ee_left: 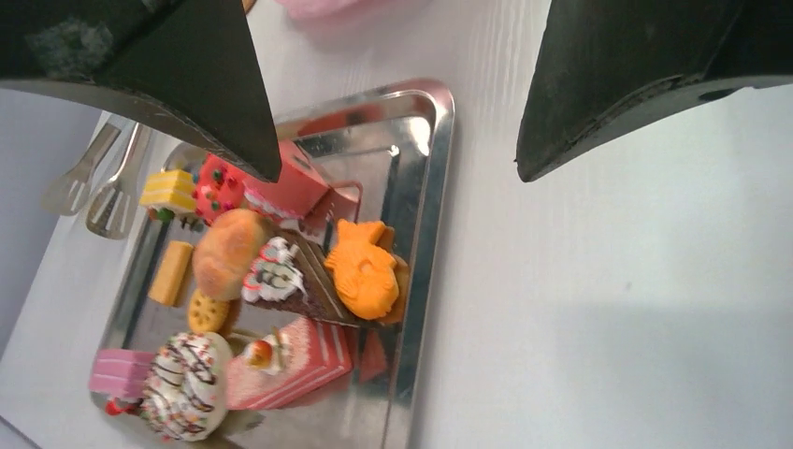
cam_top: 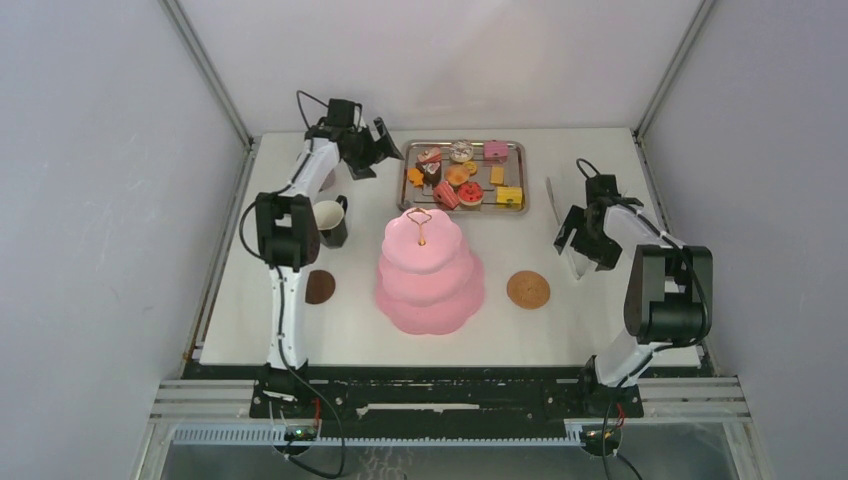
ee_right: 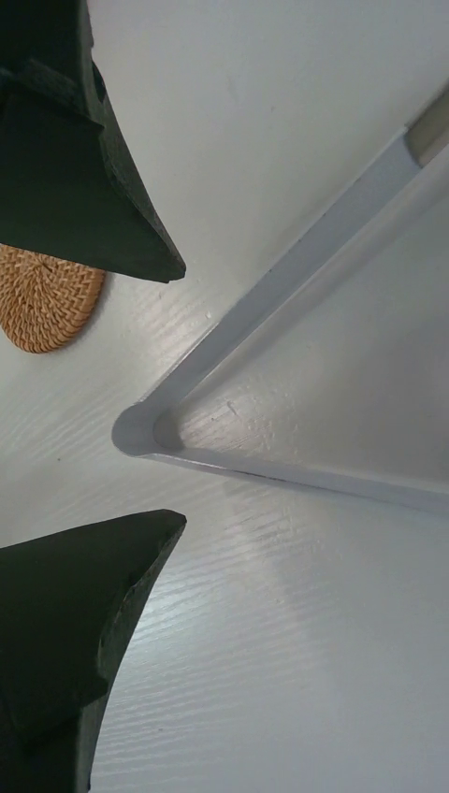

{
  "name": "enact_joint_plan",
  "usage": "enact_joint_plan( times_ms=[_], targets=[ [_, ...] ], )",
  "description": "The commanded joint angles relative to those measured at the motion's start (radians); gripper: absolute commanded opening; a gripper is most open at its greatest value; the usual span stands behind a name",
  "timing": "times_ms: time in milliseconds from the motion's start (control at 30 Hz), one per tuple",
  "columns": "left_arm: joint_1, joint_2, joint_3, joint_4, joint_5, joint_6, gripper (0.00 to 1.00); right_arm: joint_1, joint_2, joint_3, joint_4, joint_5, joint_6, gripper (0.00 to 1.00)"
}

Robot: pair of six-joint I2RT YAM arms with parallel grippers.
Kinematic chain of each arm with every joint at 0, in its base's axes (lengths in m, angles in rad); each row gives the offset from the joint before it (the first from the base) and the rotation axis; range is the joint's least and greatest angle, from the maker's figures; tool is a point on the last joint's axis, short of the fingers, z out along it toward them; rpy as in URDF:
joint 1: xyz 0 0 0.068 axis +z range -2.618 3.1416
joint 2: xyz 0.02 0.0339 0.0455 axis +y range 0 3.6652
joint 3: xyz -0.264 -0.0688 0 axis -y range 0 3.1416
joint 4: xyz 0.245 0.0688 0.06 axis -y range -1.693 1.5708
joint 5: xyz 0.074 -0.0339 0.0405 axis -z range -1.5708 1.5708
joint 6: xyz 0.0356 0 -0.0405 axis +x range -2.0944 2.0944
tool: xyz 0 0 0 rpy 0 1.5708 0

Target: Serve the afternoon tea

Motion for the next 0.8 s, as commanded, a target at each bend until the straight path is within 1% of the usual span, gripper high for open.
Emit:
enact_joint_plan(
  times_ms=[0,67,100,167,200,333,467,633,733,767],
  targets=[
    [0.010,-0.202,-0.002,-0.051,-0.033,0.080,1.00,-0.023,0.035,0.021,0.056,-0.070,-0.079,1.00],
    [0.012,-0.258,-0.042,-0.036,-0.026,0.077,1.00,-0.040,0.072,0.031,0.077,-0.143,-0.109,1.00],
    [0.011,-0.290,-0.075,-0.014,0.010,0.073,1.00,-0.043,0.093,0.043,0.081,-0.151,-0.123,1.00],
    [0.010,-0.369,-0.177,0.057,0.077,0.062,1.00,-0.045,0.129,0.084,0.071,-0.168,-0.142,1.00],
    [0.010,-0.405,-0.243,0.079,0.089,0.051,1.00,-0.046,0.139,0.096,0.071,-0.169,-0.151,1.00],
    [0.004,-0.549,-0.411,0.102,0.083,0.036,1.00,-0.047,0.173,0.138,0.063,-0.124,-0.174,1.00],
    [-0.009,-0.707,-0.602,0.197,0.095,0.030,1.00,-0.052,0.196,0.165,0.089,-0.109,-0.185,1.00],
    [-0.012,-0.803,-0.734,0.212,0.099,0.045,1.00,-0.051,0.241,0.211,0.101,-0.086,-0.191,1.00],
    [-0.015,-0.860,-0.831,0.260,0.102,0.024,1.00,-0.045,0.236,0.201,0.120,-0.086,-0.209,0.96],
    [-0.018,-0.878,-0.862,0.275,0.106,0.016,1.00,-0.041,0.228,0.188,0.134,-0.091,-0.217,0.90]
  ],
)
